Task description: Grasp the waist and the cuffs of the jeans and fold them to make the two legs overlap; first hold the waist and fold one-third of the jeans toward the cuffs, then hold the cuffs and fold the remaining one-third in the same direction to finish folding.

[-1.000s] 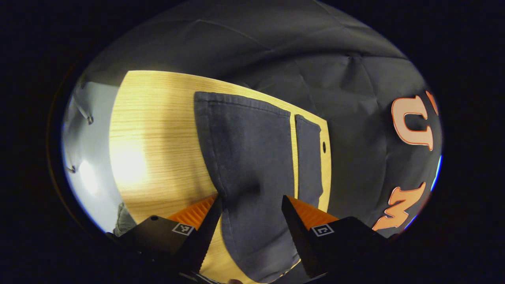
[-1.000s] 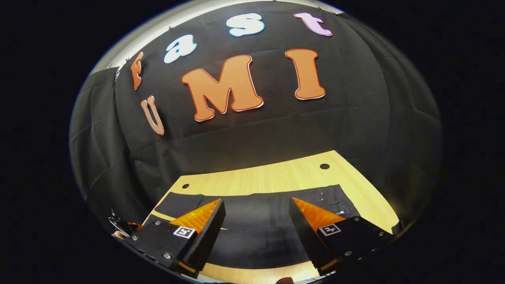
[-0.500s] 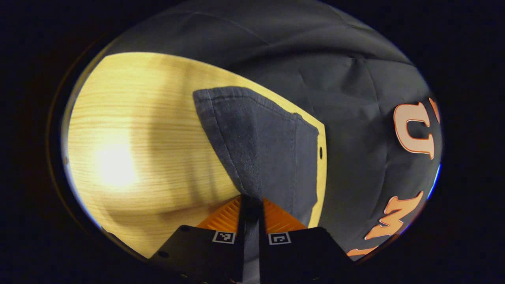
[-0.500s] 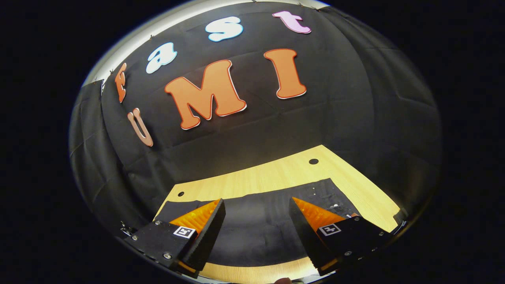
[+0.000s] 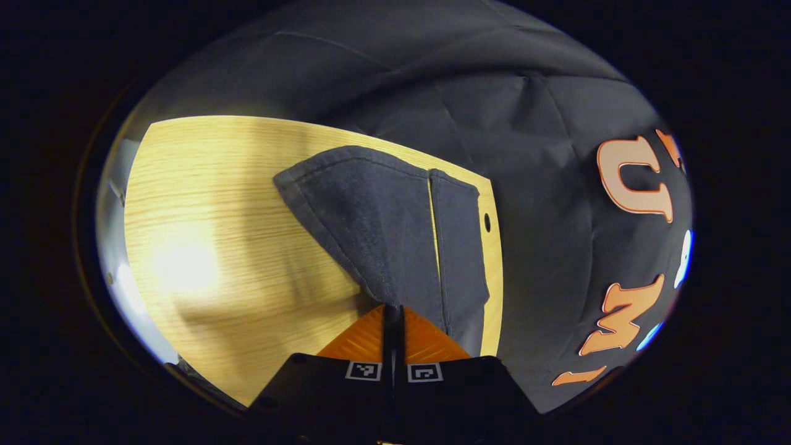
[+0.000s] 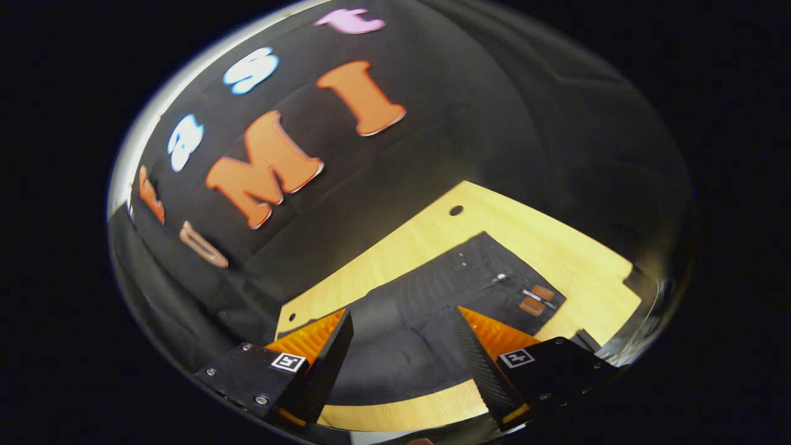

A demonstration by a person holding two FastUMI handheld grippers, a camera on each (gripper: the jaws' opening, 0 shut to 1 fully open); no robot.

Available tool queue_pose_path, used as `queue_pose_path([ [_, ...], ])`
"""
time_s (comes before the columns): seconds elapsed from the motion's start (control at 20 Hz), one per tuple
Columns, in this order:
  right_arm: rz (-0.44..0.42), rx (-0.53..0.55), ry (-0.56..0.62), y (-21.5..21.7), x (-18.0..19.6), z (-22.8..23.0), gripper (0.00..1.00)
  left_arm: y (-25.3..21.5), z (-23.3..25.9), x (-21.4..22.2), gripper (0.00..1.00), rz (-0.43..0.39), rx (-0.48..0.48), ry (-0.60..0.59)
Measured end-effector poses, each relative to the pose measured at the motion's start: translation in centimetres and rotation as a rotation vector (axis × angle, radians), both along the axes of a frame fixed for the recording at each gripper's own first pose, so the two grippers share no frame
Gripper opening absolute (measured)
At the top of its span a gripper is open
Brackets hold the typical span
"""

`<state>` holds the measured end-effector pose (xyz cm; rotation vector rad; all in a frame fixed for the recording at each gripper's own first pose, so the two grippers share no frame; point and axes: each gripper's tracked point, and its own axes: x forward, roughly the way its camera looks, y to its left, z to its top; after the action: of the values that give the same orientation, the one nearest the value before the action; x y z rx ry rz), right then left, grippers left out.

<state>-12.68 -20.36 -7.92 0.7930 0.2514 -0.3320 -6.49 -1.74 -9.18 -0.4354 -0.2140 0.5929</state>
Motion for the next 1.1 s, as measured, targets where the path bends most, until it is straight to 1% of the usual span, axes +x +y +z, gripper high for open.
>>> queue_pose_path([
  [0.1,-0.052,0.125,0.038,-2.9,-1.7,-3.5,0.98,-0.9,0.0,-0.1,0.01,-0.003,0.016,0.014],
  [0.2,-0.105,0.257,0.092,-4.8,-3.0,-7.2,0.98,-1.6,0.1,-0.1,0.01,-0.002,0.032,0.026],
  [0.3,-0.145,0.369,0.138,-5.3,-3.1,-11.3,0.98,-2.4,0.1,-0.4,0.01,0.001,0.044,0.031],
  [0.35,-0.156,0.401,0.161,-5.1,-2.6,-13.2,0.98,-2.6,0.2,-0.4,0.01,-0.001,0.045,0.034],
  [0.4,-0.16,0.419,0.183,-5.0,-2.3,-14.6,1.0,-3.0,0.1,-0.2,0.01,-0.001,0.042,0.036],
  [0.45,-0.16,0.423,0.214,-5.0,-2.0,-16.3,0.98,-3.3,0.1,-0.1,0.01,-0.002,0.04,0.037],
  [0.55,-0.161,0.44,0.255,-4.8,-1.1,-18.7,0.98,-3.8,0.0,0.3,0.01,-0.007,0.04,0.048],
  [0.65,-0.152,0.47,0.266,-4.6,0.2,-19.7,0.98,-4.2,0.0,0.3,0.01,-0.006,0.049,0.066],
  [0.8,-0.166,0.457,0.301,-5.4,1.2,-21.4,0.98,-4.2,0.1,1.0,0.01,-0.003,0.05,0.082],
  [0.9,-0.167,0.478,0.308,-5.5,1.8,-21.7,0.98,-4.2,0.1,1.1,0.01,-0.002,0.048,0.086],
  [1.1,-0.178,0.482,0.333,-5.8,2.9,-22.4,0.98,-3.9,0.1,1.1,0.01,0.005,0.04,0.085],
])
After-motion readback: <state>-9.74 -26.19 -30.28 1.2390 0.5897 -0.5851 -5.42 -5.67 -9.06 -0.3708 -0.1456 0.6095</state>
